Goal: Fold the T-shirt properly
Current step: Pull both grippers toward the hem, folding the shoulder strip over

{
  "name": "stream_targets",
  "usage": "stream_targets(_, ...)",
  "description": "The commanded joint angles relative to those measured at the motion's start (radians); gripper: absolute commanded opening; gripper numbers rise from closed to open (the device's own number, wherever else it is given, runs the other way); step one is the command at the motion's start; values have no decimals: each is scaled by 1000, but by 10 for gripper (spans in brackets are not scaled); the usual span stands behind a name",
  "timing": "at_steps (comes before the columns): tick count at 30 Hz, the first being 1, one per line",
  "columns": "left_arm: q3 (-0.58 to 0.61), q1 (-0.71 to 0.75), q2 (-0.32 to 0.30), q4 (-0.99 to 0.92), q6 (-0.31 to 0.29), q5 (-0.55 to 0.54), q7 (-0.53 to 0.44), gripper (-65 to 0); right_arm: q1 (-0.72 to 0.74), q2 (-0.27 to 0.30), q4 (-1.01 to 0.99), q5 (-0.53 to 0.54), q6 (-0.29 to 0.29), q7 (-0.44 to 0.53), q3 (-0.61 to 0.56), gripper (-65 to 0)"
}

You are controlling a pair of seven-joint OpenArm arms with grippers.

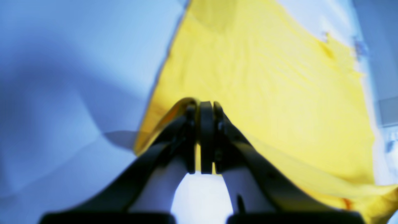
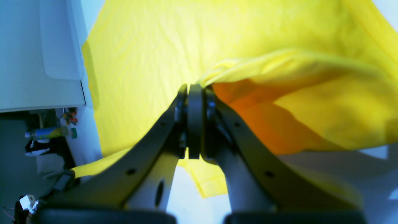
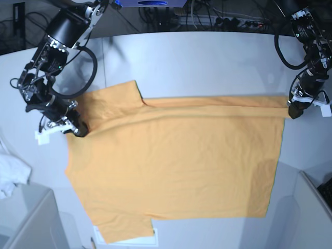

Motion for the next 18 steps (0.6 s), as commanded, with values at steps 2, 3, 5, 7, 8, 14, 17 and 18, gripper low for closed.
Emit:
stream_targets(2, -4, -21, -16, 10, -10, 15, -22, -650, 43, 23, -18, 19, 7, 21, 1, -650)
stream_targets(3, 7, -32, -16, 9, -10, 24, -22, -650, 57, 25, -38, 19, 7, 21, 1, -650)
stream_targets(5, 42, -44, -22, 7, -10, 25, -22, -650, 80, 34, -70, 19, 7, 35, 1, -650)
stream_targets(7, 68, -64, -22, 7, -10, 25, -22, -650, 105, 49, -111, 19, 1, 48, 1, -650)
stream_targets(8, 77, -75, -22, 6, -10, 25, -22, -650, 117, 54, -133, 19, -16, 55, 1, -650)
stream_targets(14, 89, -115, -22, -33, -10, 25, -22, -650, 168, 66, -214, 19, -31, 70, 1, -650)
stream_targets(17, 88, -143, -22, -37, -10, 25, -22, -650, 197, 77, -266, 19, -33, 70, 1, -650)
stream_targets(18, 88, -153, -22, -45, -8, 25, -22, -650, 212, 80, -286, 19, -34, 73, 1, -650)
